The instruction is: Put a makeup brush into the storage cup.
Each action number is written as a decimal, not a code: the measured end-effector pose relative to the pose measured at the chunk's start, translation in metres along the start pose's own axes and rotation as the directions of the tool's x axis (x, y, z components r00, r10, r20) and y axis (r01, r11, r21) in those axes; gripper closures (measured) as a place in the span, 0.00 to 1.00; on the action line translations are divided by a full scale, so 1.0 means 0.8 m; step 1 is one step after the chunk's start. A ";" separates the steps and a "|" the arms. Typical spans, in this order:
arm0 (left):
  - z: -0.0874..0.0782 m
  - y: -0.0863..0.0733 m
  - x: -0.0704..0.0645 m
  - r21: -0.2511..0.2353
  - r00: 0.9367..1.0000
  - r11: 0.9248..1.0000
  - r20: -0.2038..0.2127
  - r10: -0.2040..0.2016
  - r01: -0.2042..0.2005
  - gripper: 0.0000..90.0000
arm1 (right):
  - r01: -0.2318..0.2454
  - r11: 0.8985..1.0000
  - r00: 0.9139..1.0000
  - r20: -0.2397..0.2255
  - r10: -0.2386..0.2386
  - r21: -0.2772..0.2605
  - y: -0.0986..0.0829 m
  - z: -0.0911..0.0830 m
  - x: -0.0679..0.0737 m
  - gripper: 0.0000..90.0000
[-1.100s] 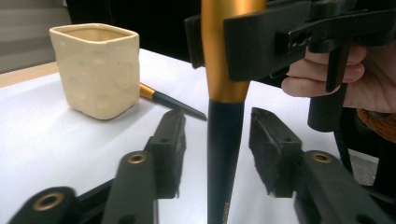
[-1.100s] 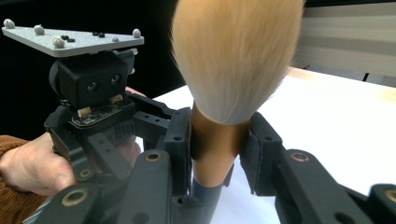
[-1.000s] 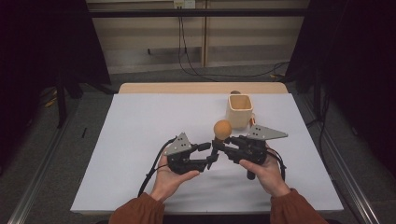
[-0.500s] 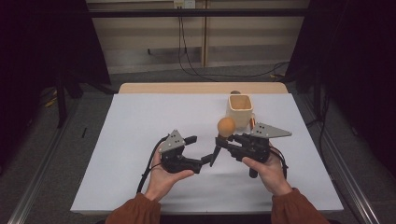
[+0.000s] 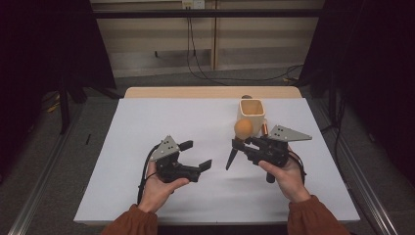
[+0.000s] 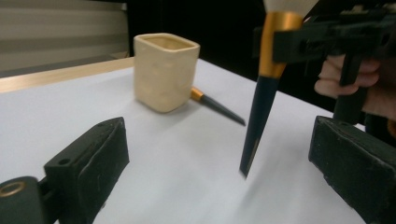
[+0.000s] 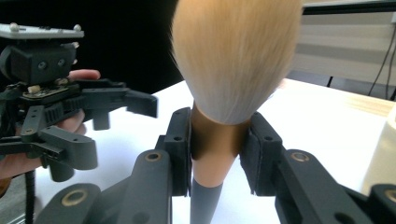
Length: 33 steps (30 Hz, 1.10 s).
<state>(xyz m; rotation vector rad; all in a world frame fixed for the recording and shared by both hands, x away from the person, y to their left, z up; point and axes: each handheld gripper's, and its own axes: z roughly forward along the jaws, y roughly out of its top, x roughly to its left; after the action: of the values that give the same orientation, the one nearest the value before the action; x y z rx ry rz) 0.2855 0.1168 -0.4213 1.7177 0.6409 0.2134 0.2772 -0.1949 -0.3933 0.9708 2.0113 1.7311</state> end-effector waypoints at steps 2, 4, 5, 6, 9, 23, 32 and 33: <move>-0.012 -0.003 0.001 -0.005 1.000 1.000 -0.016 0.016 -0.016 0.03 | 0.004 1.000 1.000 0.024 -0.005 0.008 0.007 0.001 -0.003 0.74; -0.023 -0.004 0.001 -0.011 0.999 0.999 -0.013 0.038 -0.038 0.03 | 0.004 1.000 1.000 0.024 -0.004 0.006 0.009 0.001 -0.004 0.74; -0.028 -0.004 0.002 -0.018 0.999 0.999 -0.018 0.034 -0.034 0.03 | 0.010 1.000 0.999 0.032 -0.010 0.002 0.013 0.002 -0.007 0.74; -0.033 -0.004 0.003 -0.024 1.000 0.999 -0.015 0.027 -0.027 0.03 | 0.010 1.000 0.999 0.032 -0.010 0.002 0.013 0.002 -0.007 0.74; -0.048 -0.004 0.009 -0.016 0.997 0.999 -0.063 0.050 -0.051 0.02 | 0.013 1.000 0.999 0.045 -0.013 -0.005 0.018 0.002 -0.011 0.74; -0.103 -0.038 0.038 -0.044 0.972 0.999 -0.237 0.009 -0.020 0.03 | 0.028 0.999 0.995 0.097 -0.026 -0.021 0.039 -0.004 -0.031 0.74; -0.119 -0.057 0.047 -0.062 0.960 0.998 -0.278 -0.031 0.015 0.03 | 0.039 0.998 0.990 0.137 -0.032 -0.045 0.056 -0.011 -0.042 0.74; -0.121 -0.058 0.047 -0.058 0.958 0.998 -0.286 -0.021 0.005 0.03 | 0.039 0.998 0.990 0.137 -0.032 -0.045 0.056 -0.011 -0.042 0.74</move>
<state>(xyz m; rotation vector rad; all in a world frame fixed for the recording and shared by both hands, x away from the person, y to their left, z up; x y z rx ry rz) 0.2575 0.2236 -0.4484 1.6405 0.8500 0.4737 0.3088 -0.2226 -0.3545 1.0034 1.8815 1.6400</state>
